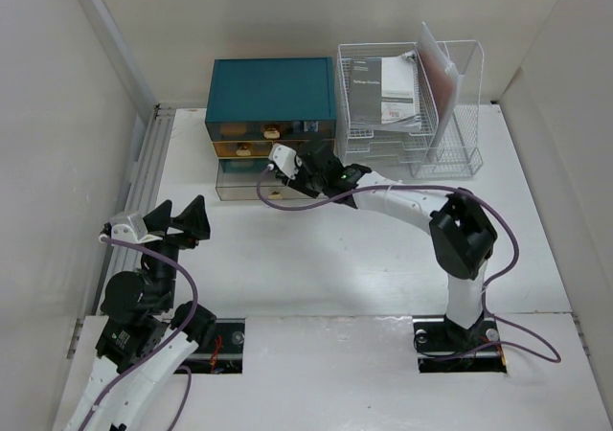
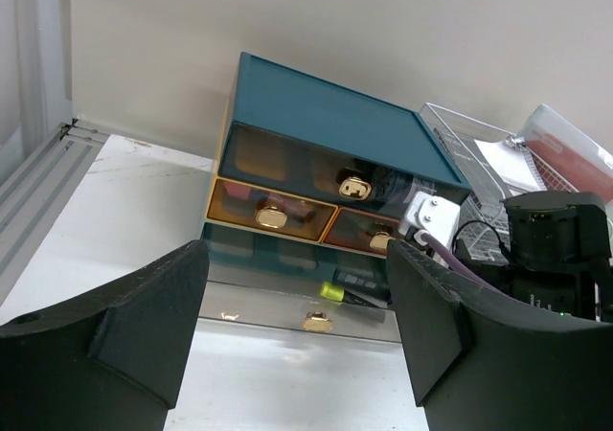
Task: Organize the desk
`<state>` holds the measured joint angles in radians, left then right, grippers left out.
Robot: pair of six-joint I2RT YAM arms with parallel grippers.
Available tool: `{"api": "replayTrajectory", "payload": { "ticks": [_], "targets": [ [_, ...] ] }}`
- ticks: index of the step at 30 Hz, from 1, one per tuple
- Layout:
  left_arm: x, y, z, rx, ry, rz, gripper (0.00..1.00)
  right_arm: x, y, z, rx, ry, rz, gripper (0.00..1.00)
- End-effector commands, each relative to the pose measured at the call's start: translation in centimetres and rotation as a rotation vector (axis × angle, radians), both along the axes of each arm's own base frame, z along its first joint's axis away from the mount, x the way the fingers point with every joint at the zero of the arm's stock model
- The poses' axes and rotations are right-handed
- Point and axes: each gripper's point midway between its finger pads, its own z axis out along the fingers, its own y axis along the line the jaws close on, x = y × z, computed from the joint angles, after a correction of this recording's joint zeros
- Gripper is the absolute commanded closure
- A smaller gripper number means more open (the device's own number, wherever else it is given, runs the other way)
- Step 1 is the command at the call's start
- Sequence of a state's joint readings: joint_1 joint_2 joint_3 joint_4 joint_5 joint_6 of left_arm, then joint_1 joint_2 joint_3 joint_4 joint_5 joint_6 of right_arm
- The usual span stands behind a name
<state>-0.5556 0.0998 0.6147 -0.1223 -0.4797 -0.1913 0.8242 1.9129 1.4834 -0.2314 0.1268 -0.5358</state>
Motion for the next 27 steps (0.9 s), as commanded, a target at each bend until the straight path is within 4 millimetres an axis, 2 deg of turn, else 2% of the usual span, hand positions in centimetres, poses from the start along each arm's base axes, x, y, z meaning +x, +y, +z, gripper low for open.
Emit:
{"api": "replayTrajectory", "payload": {
  "ticks": [1,4,8,9,10,11,12,13,15,16,19,20,23,25,27],
  "targets": [
    [-0.3,0.3,1.2,-0.018,-0.049,0.003,0.28,1.9,-0.7,2.4,0.044,-0.075,-0.084,0.51],
    [-0.3,0.3,1.2,-0.018,-0.049,0.003,0.28,1.7,-0.3,2.8,0.06,-0.071,-0.066,0.46],
    [-0.3,0.3,1.2,-0.018,-0.049,0.003,0.28,0.5,0.4,3.6,0.106,-0.052,-0.002,0.49],
    [-0.3,0.3,1.2,-0.018,-0.049,0.003,0.28,0.2,0.6,3.8,0.122,-0.05,0.017,0.54],
    [-0.3,0.3,1.2,-0.018,-0.049,0.003,0.28,-0.6,1.7,3.7,0.144,-0.024,0.086,0.64],
    [-0.3,0.3,1.2,-0.018,-0.049,0.003,0.28,-1.4,2.1,3.8,0.162,-0.004,0.126,0.86],
    [-0.3,0.3,1.2,-0.018,-0.049,0.003,0.28,-1.6,1.8,3.1,0.158,0.022,0.149,0.96],
    [-0.3,0.3,1.2,-0.018,-0.049,0.003,0.28,-2.3,2.1,2.8,0.156,0.045,0.189,1.0],
    [-0.3,0.3,1.2,-0.018,-0.049,0.003,0.28,-4.2,2.9,1.6,0.157,0.156,0.298,1.0],
    [-0.3,0.3,1.2,-0.018,-0.049,0.003,0.28,-4.4,2.8,0.0,0.124,0.203,0.338,1.0],
    [-0.3,0.3,1.2,-0.018,-0.049,0.003,0.28,-5.9,2.8,-1.7,0.118,0.343,0.426,1.0],
    [-0.3,0.3,1.2,-0.018,-0.049,0.003,0.28,-6.2,3.0,-2.9,0.112,0.382,0.436,1.0],
    [-0.3,0.3,1.2,-0.018,-0.049,0.003,0.28,-5.1,2.6,-3.7,0.104,0.376,0.383,1.0],
    [-0.3,0.3,1.2,-0.018,-0.049,0.003,0.28,-3.5,1.8,-4.3,0.084,0.332,0.281,1.0],
    [-0.3,0.3,1.2,-0.018,-0.049,0.003,0.28,-1.5,1.5,-3.9,0.122,0.272,0.147,1.0]
  ]
}}
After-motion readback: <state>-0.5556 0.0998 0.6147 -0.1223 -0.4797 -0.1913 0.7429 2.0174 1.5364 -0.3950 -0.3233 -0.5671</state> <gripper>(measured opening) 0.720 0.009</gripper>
